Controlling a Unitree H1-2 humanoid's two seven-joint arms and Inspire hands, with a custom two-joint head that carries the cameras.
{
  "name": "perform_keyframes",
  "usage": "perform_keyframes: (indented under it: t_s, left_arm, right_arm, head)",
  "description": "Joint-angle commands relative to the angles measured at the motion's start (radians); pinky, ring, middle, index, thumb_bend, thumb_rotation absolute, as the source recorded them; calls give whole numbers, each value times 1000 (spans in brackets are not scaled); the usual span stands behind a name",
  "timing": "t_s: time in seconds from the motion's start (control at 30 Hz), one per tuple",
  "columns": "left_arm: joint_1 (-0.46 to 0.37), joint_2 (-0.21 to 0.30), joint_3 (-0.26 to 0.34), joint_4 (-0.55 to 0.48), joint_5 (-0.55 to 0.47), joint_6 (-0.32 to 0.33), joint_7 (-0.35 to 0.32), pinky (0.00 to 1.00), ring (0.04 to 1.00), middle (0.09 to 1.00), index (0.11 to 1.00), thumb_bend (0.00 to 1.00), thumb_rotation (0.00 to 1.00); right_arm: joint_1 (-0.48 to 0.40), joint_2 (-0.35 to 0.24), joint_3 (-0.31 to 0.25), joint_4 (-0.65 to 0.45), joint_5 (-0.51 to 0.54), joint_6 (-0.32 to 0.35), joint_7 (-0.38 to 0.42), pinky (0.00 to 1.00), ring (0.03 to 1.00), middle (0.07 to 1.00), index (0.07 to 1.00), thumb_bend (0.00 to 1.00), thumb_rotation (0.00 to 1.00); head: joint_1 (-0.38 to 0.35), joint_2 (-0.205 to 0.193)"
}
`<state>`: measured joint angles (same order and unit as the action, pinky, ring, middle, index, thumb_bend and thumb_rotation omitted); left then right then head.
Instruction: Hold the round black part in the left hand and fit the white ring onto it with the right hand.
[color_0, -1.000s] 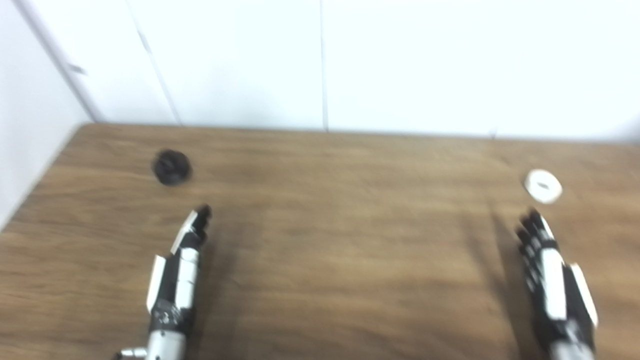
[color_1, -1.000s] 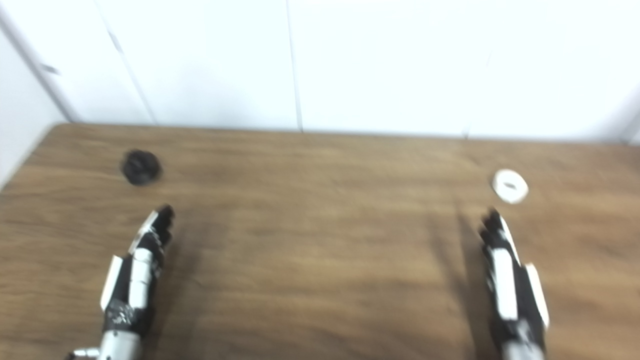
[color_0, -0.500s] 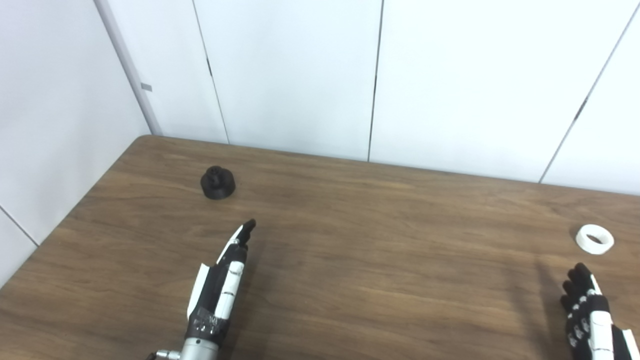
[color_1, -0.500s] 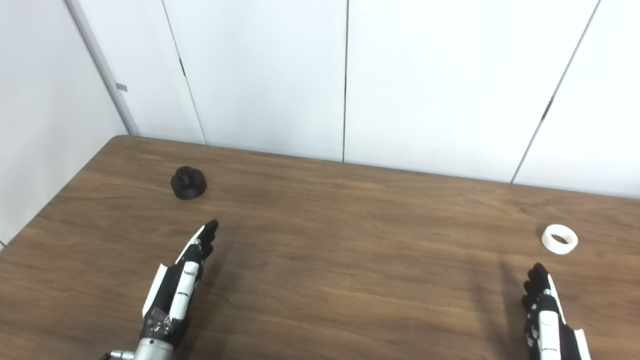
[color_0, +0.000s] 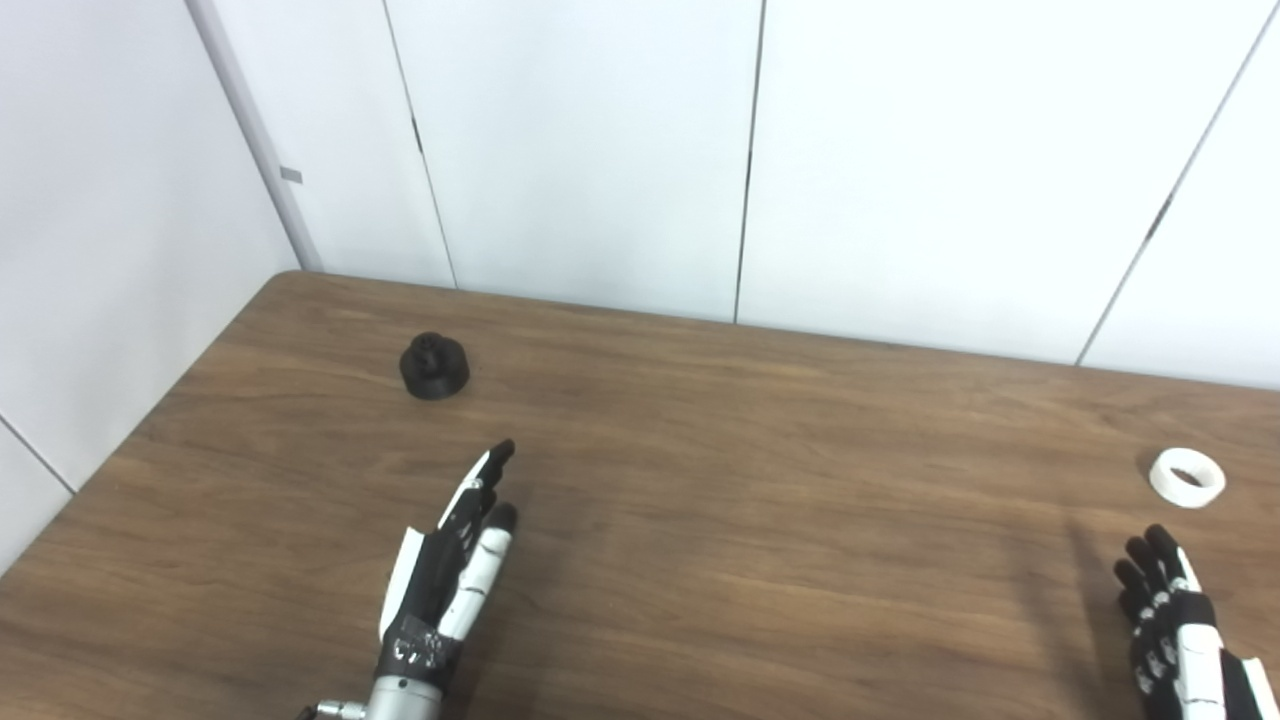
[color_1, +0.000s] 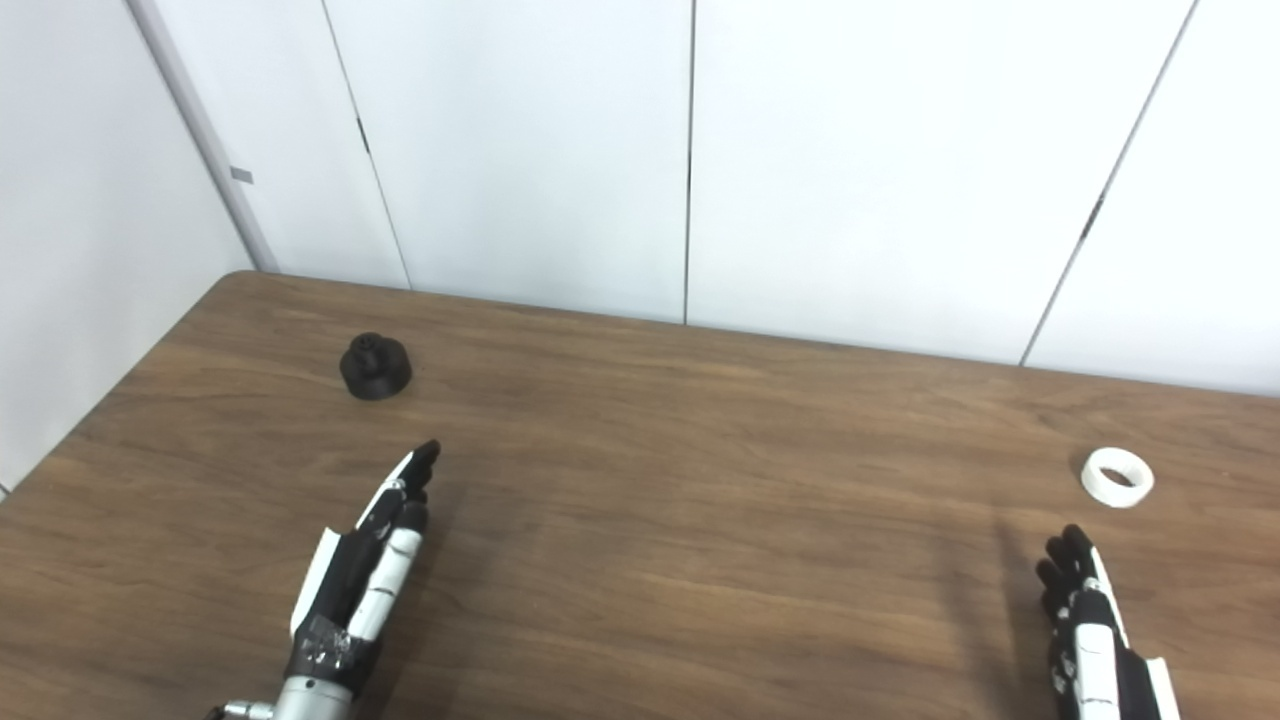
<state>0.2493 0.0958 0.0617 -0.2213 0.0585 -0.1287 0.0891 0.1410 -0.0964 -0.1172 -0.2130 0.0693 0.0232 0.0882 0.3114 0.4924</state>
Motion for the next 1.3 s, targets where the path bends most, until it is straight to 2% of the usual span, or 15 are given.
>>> perform_keyframes:
  t_s: [0.0, 0.07, 0.13, 0.23, 0.4, 0.63, 0.73, 0.8, 1.03, 1.17, 1.27]
  left_arm:
    - [27, -37, 9, -29, 47, 2, 31, 998, 977, 948, 943, 630, 687]
    - [7, -26, 26, -49, 68, 12, 48, 993, 966, 939, 939, 667, 606]
    - [-22, -13, 45, -83, 113, 48, 65, 964, 939, 919, 925, 758, 525]
    - [-66, 9, 65, -124, 126, 108, 61, 973, 940, 914, 919, 842, 426]
    - [-153, 48, 96, -144, 118, 194, 36, 970, 956, 925, 918, 901, 334]
    - [-241, 117, 120, -135, 225, 285, 36, 979, 951, 916, 899, 946, 332]
    - [-269, 145, 130, -130, 275, 341, 33, 884, 918, 920, 891, 974, 358]
    - [-286, 163, 139, -123, 286, 366, 27, 890, 931, 935, 897, 974, 372]
    - [-353, 245, 156, -41, 314, 414, 19, 829, 913, 934, 911, 953, 373]
    - [-394, 278, 161, 17, 316, 406, 23, 861, 927, 927, 888, 950, 335]
    - [-426, 307, 159, 66, 312, 399, 17, 933, 957, 932, 890, 948, 316]
  right_arm:
    - [20, -21, 0, -1, 3, -27, 6, 1000, 956, 958, 956, 514, 1000]
    - [19, -20, 0, -1, -2, -27, 2, 1000, 951, 954, 952, 528, 1000]
    - [19, -19, -1, -1, -4, -25, -1, 1000, 945, 950, 949, 541, 1000]
    - [20, -22, 0, 0, -11, -22, -1, 1000, 949, 949, 944, 567, 1000]
    - [21, -25, 3, 9, -20, -39, -2, 1000, 952, 955, 950, 568, 1000]
    - [19, -21, 3, 2, -15, -25, -7, 1000, 962, 959, 955, 571, 1000]
    - [20, -21, 3, 1, -17, -21, -8, 1000, 960, 954, 947, 572, 1000]
    - [20, -23, 4, 2, -17, -23, -7, 1000, 956, 951, 944, 567, 1000]
    - [23, -16, 7, -15, -19, -10, -12, 1000, 959, 952, 947, 561, 1000]
    - [25, -13, 9, -21, -24, -5, -17, 1000, 953, 947, 947, 552, 1000]
    - [26, -15, 11, -22, -19, -4, -14, 1000, 955, 949, 951, 571, 1000]
  head:
    - [0, 1]
    - [-1, 1]
    - [-1, 1]
    - [7, 3]
    - [6, 3]
    - [2, 6]
    - [0, 7]
    - [0, 8]
    - [-4, 13]
    - [-8, 15]
    - [-8, 16]
